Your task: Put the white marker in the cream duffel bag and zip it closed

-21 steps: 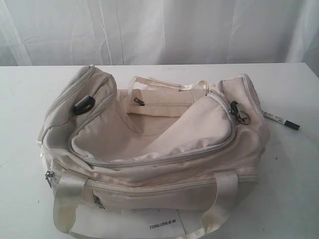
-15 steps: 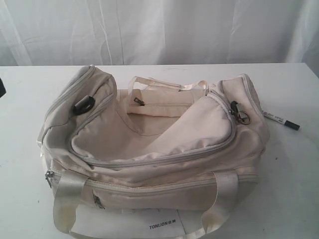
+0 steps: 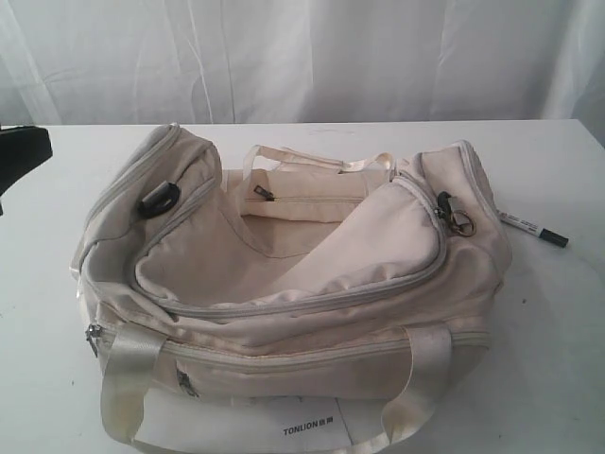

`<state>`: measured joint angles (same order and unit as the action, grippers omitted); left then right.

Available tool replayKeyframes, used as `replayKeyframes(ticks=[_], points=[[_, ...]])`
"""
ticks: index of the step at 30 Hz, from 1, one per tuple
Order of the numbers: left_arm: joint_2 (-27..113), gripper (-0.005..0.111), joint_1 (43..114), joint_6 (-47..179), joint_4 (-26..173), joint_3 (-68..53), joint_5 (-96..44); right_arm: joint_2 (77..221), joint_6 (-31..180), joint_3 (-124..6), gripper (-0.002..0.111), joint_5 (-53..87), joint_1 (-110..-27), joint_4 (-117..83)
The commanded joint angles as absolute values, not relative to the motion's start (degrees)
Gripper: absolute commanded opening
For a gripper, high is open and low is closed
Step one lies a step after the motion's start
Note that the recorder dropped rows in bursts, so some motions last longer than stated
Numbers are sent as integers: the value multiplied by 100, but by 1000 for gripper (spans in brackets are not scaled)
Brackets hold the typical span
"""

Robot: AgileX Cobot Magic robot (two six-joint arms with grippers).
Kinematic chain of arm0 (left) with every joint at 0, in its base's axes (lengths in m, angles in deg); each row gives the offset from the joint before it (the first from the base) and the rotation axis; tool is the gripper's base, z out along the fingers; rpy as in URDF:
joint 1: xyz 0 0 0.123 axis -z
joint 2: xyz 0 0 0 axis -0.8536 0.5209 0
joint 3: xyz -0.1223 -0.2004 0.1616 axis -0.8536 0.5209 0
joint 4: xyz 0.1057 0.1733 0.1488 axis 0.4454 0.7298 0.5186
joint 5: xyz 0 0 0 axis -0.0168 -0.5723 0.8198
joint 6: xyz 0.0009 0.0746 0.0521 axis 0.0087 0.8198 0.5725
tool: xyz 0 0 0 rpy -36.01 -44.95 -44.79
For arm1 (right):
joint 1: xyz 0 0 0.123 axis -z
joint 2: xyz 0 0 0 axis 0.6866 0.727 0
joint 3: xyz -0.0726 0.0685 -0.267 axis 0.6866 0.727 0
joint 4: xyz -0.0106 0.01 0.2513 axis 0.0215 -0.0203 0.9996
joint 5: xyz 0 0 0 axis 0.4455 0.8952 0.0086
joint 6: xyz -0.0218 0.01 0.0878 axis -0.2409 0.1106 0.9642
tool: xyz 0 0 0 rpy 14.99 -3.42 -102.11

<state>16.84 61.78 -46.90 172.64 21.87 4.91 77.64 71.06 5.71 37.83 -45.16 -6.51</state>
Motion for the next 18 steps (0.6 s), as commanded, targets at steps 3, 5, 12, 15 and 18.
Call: replayKeyframes(ticks=[3,5,12,15,18], points=[[1665,58,6163,-4670,17346,2141,532,7728,7070,603,0,3711,-4502,-652],[1665,58,6163,-4668,17346,2141,540,7728,7070,603,0,3711,-4502,-652],[1665,57,6163,-4681,17090,2141,1016,7728,6403,603,0,1784,-4502,-999],[1665,53,6163,-4681,16999,2141,1225,7728,6503,603,0,724,-4502,-938],[1665,51,6163,-4681,16999,2141,1280,7728,6503,603,0,-98,-4502,-938]])
